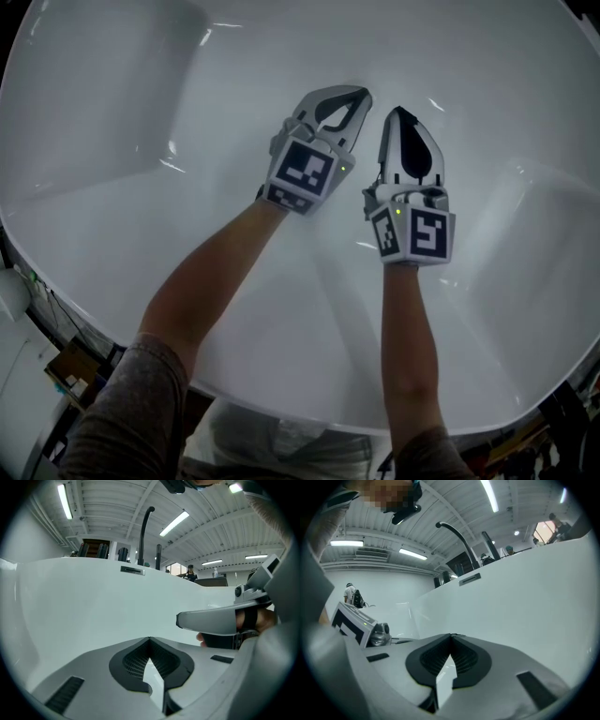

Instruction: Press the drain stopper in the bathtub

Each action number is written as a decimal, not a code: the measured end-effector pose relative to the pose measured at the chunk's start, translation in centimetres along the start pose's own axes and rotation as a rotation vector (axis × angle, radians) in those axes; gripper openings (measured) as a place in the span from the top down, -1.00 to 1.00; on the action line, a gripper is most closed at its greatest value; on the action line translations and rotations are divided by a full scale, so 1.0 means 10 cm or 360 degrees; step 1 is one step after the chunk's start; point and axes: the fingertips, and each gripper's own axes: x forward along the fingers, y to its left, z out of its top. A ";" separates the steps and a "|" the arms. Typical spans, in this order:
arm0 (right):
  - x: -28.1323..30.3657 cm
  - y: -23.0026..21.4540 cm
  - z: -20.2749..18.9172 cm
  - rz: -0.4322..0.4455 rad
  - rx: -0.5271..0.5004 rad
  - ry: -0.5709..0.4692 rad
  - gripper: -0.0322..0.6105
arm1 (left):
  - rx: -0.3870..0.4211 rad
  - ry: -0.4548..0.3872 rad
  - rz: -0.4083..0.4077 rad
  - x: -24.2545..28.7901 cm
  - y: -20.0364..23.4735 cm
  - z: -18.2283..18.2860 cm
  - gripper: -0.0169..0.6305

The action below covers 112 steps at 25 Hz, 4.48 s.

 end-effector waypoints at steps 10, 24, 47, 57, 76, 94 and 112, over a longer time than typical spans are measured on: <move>0.04 -0.17 -0.12 -0.0017 -0.0008 0.0030 0.88 | -0.0158 0.0336 0.0005 0.38 0.05 -0.66 0.91; 0.05 -0.31 -0.40 -0.0009 0.0014 0.0107 0.88 | -0.0367 0.0850 0.0016 0.72 0.05 -1.57 0.91; 0.08 -0.40 -0.70 0.0018 0.0040 0.0234 0.88 | -0.0406 0.1107 0.0158 1.12 0.18 -2.29 0.91; 0.09 -0.40 -0.75 0.0009 0.0082 0.0232 0.88 | -0.0357 0.1168 0.0167 1.15 0.20 -2.33 0.91; 0.00 -0.36 -0.58 -0.0006 0.0050 0.0245 0.88 | -0.0471 0.1172 0.0137 0.99 0.09 -2.09 0.91; -0.66 0.03 0.74 -0.0010 -0.0035 0.0302 0.88 | -0.0567 0.1091 0.0140 0.05 -0.26 -0.38 0.91; -1.41 0.65 2.31 0.0076 -0.0039 0.0300 0.88 | -0.0661 0.1058 0.0205 -1.14 -0.74 1.41 0.91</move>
